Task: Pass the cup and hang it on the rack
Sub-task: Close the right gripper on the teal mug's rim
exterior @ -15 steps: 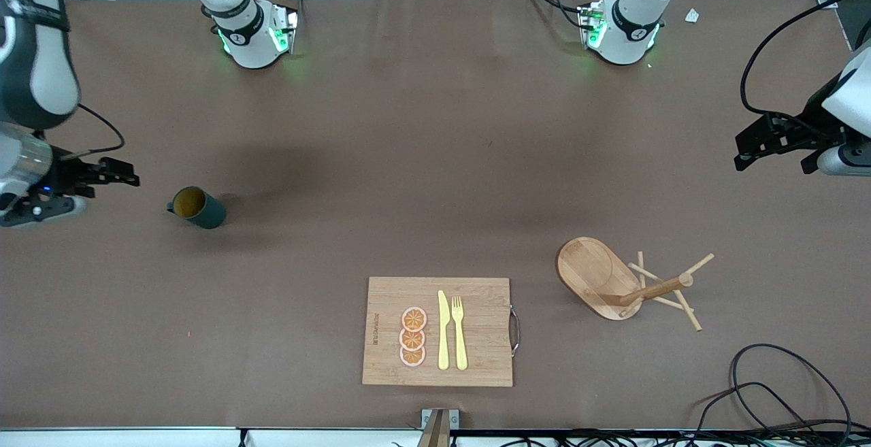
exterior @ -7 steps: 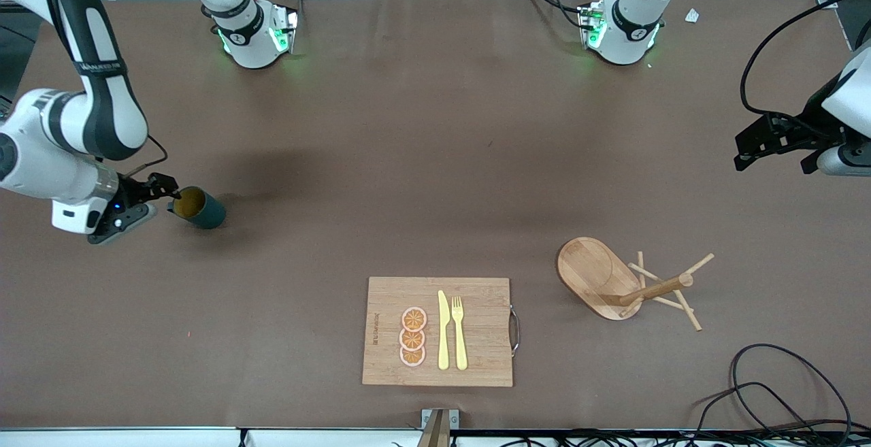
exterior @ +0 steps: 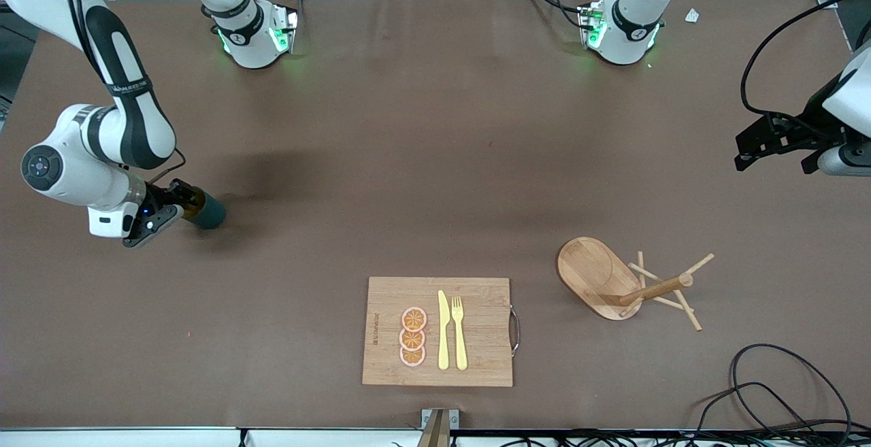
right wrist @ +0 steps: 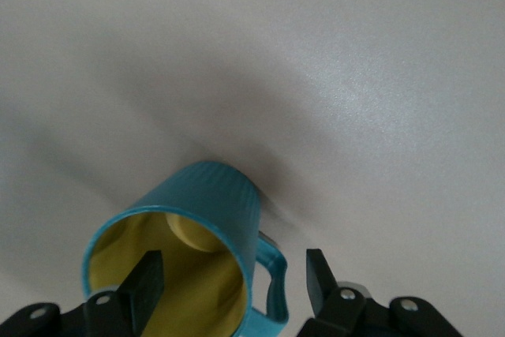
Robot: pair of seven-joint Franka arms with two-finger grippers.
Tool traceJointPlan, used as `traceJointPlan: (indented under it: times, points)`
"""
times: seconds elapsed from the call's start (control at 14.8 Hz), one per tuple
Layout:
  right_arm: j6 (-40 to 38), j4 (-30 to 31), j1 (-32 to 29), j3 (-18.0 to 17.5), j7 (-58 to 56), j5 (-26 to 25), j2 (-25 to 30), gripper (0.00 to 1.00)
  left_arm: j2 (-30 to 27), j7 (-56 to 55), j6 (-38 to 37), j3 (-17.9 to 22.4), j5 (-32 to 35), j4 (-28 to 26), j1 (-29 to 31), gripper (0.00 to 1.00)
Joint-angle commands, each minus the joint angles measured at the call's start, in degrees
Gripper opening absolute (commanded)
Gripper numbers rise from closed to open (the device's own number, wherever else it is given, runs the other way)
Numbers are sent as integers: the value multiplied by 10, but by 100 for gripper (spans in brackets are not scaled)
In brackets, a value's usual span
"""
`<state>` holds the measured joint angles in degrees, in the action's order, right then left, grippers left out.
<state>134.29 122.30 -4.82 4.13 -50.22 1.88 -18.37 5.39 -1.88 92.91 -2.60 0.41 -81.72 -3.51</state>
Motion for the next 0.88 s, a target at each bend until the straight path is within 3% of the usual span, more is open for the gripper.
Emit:
traceJointPlan:
  times: [0.0,0.14,0.41,0.81]
  points:
    - [12,8,-4,-1,-21,9,-3,34,-5,7,3,1,7,-3,-2,100]
    - [11,8,-1,-1,-19,9,-3,3,-5,8,3,1,7,-3,-2,100]
    - [-18,2,2,-2,-1,11,1,0,-5,7,2,0,7,-3,-3,100]
    - [-112,-15,80,-5,208,13,52,0,-5,6,2,0,7,-3,-4,100]
